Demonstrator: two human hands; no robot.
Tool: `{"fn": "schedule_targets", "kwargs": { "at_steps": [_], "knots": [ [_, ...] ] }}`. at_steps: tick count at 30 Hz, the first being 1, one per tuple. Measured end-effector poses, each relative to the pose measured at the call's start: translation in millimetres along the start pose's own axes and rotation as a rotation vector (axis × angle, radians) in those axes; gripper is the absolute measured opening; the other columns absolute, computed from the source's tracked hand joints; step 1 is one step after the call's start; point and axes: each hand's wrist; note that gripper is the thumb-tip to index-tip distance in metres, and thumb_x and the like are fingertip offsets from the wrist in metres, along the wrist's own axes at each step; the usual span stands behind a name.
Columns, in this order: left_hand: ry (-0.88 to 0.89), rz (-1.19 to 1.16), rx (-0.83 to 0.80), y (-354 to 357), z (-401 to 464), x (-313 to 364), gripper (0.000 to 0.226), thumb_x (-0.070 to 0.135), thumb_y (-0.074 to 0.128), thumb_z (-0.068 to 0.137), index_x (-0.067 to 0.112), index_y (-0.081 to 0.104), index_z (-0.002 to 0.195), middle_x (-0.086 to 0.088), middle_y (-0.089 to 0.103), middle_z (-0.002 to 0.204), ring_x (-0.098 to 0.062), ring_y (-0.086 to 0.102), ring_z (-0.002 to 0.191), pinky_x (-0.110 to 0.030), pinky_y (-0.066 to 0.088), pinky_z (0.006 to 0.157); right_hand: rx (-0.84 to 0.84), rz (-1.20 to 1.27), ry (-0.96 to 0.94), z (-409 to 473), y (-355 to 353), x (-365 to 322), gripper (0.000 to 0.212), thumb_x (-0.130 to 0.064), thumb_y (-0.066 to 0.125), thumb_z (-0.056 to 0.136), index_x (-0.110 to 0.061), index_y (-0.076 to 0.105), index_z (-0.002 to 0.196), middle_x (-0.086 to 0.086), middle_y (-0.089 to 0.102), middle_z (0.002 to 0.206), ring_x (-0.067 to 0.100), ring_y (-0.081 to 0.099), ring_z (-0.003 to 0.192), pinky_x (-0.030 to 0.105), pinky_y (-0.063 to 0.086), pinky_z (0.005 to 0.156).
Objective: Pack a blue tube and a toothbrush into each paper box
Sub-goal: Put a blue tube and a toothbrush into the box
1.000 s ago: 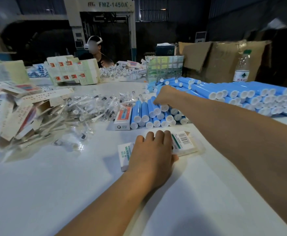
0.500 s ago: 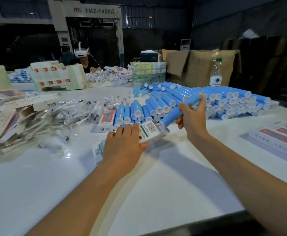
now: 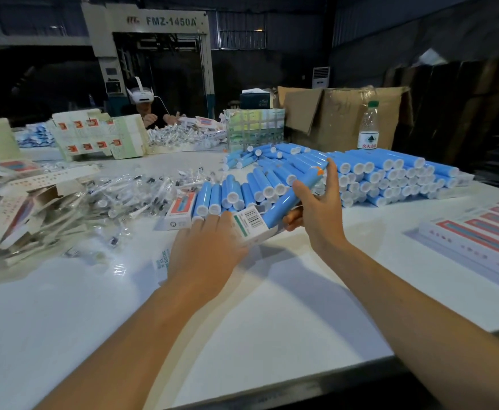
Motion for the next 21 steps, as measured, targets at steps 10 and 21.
{"fn": "schedule_targets", "kwargs": {
  "at_steps": [10,21],
  "knots": [
    [-0.019,-0.03,0.015,-2,-1,-1,0.072,0.06,0.031,0.093,0.018,0.011,0.148,-0.001,0.032,0.146,-0.023,0.035,0.128,-0.035,0.029,0.1,-0.005,-0.386,-0.116,-19,11,11,0.031,-0.028,0.051,0.097,-0.018,0.066,0.071,0.002,0.066,0.077,0.011,0.052,0.045,0.021,0.042,0.044],
    [0.039,0.001,-0.101,-8,-5,-1,0.062,0.043,0.044,0.095,0.011,0.023,0.144,-0.008,0.038,0.14,-0.029,0.036,0.123,-0.044,0.03,0.096,0.009,-0.483,-0.217,-13,15,1,0.032,-0.02,0.046,0.096,0.0,0.068,0.084,-0.005,0.06,0.069,-0.003,0.053,0.05,0.008,0.036,0.049]
  ]
}}
Point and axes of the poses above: each hand's wrist, its own z-axis towards the middle knuckle, its own y-axis out of the palm, x = y × z
